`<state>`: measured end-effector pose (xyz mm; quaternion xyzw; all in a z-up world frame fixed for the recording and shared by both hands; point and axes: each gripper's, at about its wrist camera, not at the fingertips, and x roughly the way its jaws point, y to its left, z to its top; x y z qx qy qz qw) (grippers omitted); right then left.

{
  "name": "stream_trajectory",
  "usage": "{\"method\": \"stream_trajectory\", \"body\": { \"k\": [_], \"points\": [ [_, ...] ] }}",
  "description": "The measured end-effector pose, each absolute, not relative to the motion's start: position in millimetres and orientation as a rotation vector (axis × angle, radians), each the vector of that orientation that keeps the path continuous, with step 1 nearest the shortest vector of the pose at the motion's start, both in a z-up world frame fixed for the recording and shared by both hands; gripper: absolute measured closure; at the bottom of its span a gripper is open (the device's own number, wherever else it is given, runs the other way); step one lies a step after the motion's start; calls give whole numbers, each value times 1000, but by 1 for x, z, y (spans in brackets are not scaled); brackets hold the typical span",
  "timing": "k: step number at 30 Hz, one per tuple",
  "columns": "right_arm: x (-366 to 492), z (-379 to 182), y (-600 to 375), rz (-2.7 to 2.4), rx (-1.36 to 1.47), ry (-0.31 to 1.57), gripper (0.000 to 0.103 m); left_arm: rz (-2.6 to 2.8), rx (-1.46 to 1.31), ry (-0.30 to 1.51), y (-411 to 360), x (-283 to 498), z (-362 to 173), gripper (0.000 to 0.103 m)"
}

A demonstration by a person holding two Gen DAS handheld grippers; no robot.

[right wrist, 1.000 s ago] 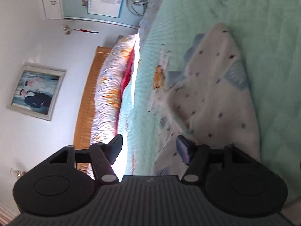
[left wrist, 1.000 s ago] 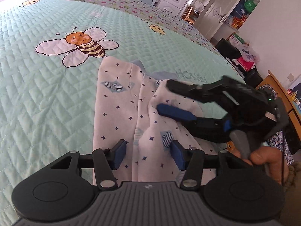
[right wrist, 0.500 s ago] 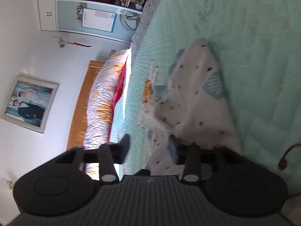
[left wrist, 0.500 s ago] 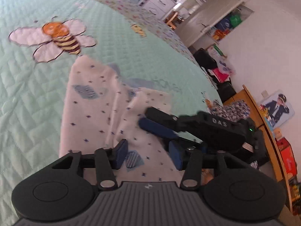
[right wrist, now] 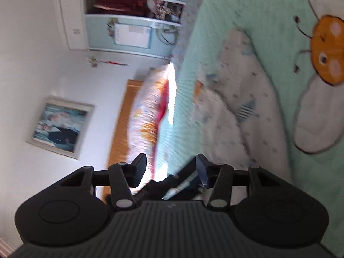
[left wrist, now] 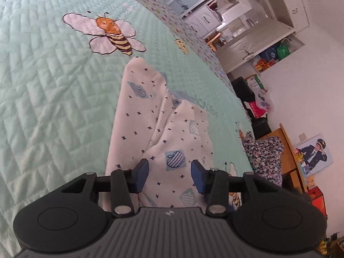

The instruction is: Fold clothes

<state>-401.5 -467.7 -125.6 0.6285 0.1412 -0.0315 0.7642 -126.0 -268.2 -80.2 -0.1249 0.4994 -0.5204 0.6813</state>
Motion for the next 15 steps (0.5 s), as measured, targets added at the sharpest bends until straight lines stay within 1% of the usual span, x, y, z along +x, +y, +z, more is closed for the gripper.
{"method": "stream_trajectory", "body": {
  "k": [1,2,3,4,6,8,9,10,11,12,13,14,15],
  "points": [
    [-401,-133,-466,-126,1340,369,96,-1159,-271,1121,-269,-127,-77,59],
    [-404,-134,-464,-153,1337,388,98,-1151,-261,1118,-270,-128,-70,59],
    [-408,-129,-461,-148,1341,370,88,-1156,-251,1103,-270,-131,-63,57],
    [-413,-120,-458,-138,1327,337,64,-1183,-253,1080,-270,-134,-58,56],
    [-426,-106,-448,-120,1286,286,47,-1248,-267,1031,-272,-139,-52,50],
    [-437,-102,-438,-85,1281,255,46,-1242,-209,1060,-287,-142,-62,47],
    [-436,-109,-436,-106,1269,301,45,-1229,-180,1097,-295,-141,-73,53],
    [-434,-116,-434,-140,1247,359,53,-1232,-182,1100,-299,-140,-82,57],
    [-432,-124,-433,-173,1224,417,71,-1238,-183,1088,-299,-141,-83,59],
    [-433,-127,-432,-213,1189,457,103,-1235,-172,1082,-297,-142,-80,60],
    [-438,-127,-432,-219,1208,455,102,-1229,-160,1078,-294,-144,-74,60],
    [-444,-123,-431,-216,1230,429,97,-1223,-147,1074,-292,-145,-69,60],
    [-451,-117,-430,-212,1250,400,72,-1226,-140,1060,-287,-148,-63,59]
  ]
}}
